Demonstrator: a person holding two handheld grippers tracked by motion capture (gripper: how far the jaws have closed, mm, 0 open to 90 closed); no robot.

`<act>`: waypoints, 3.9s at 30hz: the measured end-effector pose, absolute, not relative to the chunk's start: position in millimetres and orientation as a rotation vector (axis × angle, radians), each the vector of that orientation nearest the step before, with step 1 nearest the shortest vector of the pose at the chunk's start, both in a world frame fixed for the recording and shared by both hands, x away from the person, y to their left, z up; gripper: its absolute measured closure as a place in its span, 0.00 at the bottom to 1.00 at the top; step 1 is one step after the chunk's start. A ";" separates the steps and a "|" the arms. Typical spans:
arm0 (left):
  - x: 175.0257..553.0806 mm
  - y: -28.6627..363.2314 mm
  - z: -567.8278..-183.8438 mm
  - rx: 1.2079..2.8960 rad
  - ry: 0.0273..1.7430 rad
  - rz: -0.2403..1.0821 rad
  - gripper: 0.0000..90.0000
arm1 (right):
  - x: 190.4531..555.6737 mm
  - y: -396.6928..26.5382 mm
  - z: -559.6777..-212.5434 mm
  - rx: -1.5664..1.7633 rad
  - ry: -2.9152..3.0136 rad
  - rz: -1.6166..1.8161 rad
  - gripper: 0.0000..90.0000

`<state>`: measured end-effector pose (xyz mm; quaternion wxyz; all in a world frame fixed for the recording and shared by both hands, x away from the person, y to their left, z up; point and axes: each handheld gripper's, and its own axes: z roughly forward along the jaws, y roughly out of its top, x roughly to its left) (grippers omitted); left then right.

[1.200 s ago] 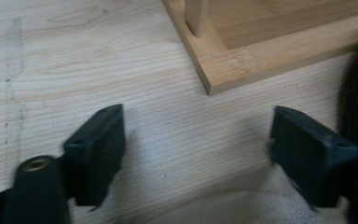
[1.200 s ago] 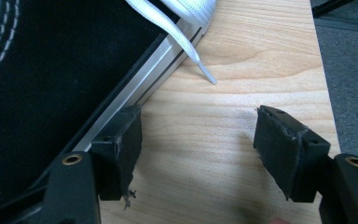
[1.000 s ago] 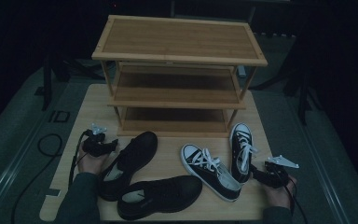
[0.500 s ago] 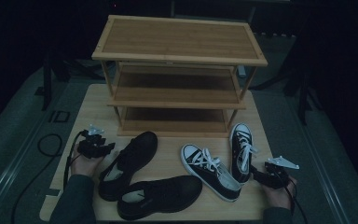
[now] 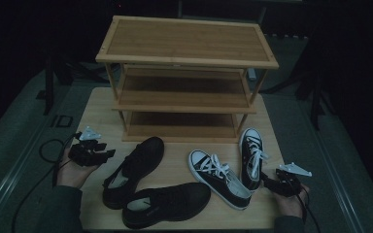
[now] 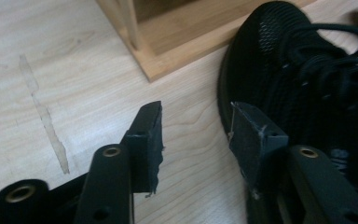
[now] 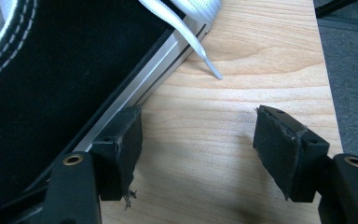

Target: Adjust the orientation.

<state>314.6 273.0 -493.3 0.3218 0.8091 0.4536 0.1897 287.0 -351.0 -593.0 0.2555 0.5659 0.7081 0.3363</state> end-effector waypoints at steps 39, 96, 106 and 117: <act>299.2 219.2 -487.6 2.423 1.076 0.315 0.69 | 286.6 -351.1 -593.0 1.532 1.926 0.915 0.36; 360.1 261.5 -489.7 2.243 1.248 0.355 0.79 | 286.6 -351.2 -593.0 1.533 1.926 0.917 0.36; 345.7 262.0 -478.0 2.242 1.268 0.391 0.59 | 286.6 -351.2 -593.0 1.533 1.927 0.916 0.35; 332.6 265.4 -466.2 2.214 1.239 0.428 0.52 | 286.8 -351.3 -593.0 1.532 1.927 0.916 0.35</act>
